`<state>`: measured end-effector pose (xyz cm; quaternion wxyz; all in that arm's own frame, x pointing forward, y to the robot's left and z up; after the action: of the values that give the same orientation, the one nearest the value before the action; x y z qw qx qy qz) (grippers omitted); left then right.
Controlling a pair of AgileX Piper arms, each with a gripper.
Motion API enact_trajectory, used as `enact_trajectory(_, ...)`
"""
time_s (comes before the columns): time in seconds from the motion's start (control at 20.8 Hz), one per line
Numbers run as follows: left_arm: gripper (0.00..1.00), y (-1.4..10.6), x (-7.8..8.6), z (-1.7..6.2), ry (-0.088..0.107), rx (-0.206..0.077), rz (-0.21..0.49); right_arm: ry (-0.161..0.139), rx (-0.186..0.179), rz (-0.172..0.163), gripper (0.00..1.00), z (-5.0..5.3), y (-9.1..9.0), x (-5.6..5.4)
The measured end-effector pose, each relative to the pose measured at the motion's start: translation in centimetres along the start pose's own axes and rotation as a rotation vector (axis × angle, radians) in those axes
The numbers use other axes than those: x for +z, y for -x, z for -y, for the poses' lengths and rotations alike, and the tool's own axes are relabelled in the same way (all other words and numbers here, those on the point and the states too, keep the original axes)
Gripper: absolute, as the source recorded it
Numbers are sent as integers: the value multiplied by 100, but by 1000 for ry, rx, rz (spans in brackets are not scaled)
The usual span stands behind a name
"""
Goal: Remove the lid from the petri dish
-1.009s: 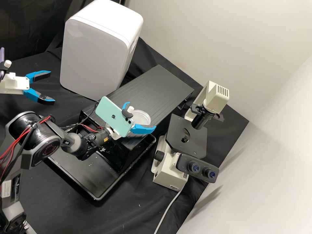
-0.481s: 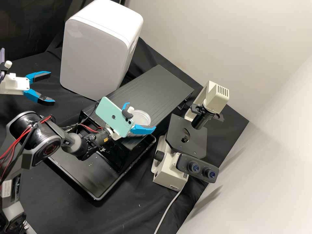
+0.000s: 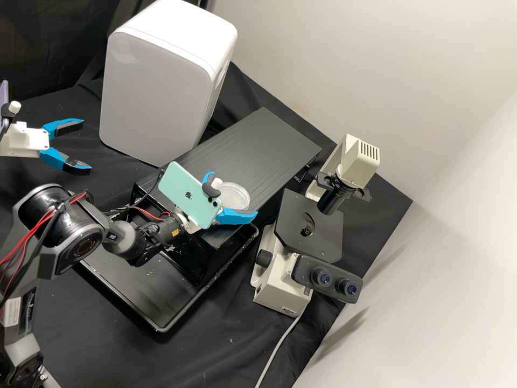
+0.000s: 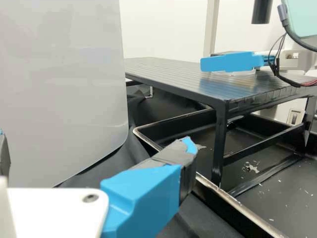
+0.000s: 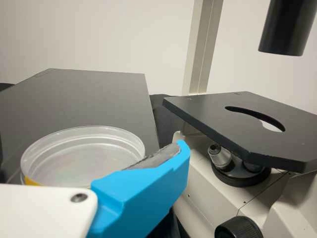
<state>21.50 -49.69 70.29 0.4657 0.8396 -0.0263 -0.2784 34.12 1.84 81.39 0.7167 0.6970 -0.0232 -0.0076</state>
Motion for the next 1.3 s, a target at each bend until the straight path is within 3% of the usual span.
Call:
enact_trajectory(0.38,100,0,-5,-1,2,2,-6,-2,2,2,100,-6,0,7)
enact_trajectory(0.43,100,0,-5,-1,2,2,-6,-4,2,2,0,-6,0,7)
enact_trajectory(0.72,100,0,0,0,2,1,-3,-33,7,8,0,-28,-1,29)
enact_trajectory(1.3,100,0,0,0,2,1,-3,-28,4,4,0,-27,-1,28)
